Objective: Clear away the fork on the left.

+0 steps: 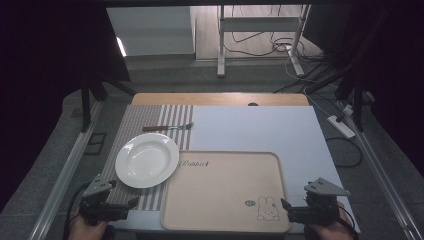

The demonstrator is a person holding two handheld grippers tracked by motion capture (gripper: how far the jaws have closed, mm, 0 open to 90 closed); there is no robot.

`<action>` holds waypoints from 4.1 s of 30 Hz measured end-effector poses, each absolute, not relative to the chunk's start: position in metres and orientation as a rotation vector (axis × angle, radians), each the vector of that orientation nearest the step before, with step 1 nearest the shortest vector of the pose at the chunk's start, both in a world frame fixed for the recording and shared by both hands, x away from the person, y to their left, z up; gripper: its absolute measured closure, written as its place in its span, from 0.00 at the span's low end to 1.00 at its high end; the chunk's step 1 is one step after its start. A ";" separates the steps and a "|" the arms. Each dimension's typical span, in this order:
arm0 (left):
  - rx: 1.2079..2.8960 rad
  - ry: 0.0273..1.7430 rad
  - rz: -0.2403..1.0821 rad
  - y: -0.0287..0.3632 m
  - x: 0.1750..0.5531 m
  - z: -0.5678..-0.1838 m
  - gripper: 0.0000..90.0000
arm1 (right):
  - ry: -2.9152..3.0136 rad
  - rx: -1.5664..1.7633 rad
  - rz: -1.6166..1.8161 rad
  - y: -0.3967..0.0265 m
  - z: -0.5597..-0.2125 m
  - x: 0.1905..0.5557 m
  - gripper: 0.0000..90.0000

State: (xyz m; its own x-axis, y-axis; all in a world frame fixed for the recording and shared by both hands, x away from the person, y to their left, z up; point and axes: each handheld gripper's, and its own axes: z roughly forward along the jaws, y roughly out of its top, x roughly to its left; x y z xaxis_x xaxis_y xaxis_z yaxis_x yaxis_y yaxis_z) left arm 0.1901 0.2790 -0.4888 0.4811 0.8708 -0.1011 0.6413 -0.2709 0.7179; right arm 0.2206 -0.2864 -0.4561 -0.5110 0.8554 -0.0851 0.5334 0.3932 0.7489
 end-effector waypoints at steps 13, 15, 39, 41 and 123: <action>2.056 1.265 0.393 0.275 0.195 -0.490 0.01 | 2.216 1.180 0.945 -0.288 -0.456 0.220 0.00; 2.063 1.264 0.392 0.274 0.196 -0.490 0.01 | 2.222 1.180 0.941 -0.288 -0.456 0.220 0.00; 2.117 1.227 0.266 0.271 0.211 -0.493 0.00 | 2.240 1.176 0.915 -0.286 -0.457 0.221 0.00; 2.113 1.225 0.267 0.271 0.214 -0.493 0.00 | 2.240 1.177 0.913 -0.285 -0.458 0.221 0.00; 2.185 1.131 0.197 0.220 0.404 -0.492 0.00 | 2.285 1.152 0.892 -0.283 -0.459 0.222 0.00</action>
State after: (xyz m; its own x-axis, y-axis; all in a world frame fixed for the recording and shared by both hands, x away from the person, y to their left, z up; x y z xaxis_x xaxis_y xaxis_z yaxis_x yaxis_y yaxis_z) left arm 0.4037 0.2199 -0.4917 0.6145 0.7726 -0.1598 0.6731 -0.4076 0.6171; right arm 0.2221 -0.2829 -0.4589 -0.5635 0.8216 -0.0855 0.5466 0.4485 0.7071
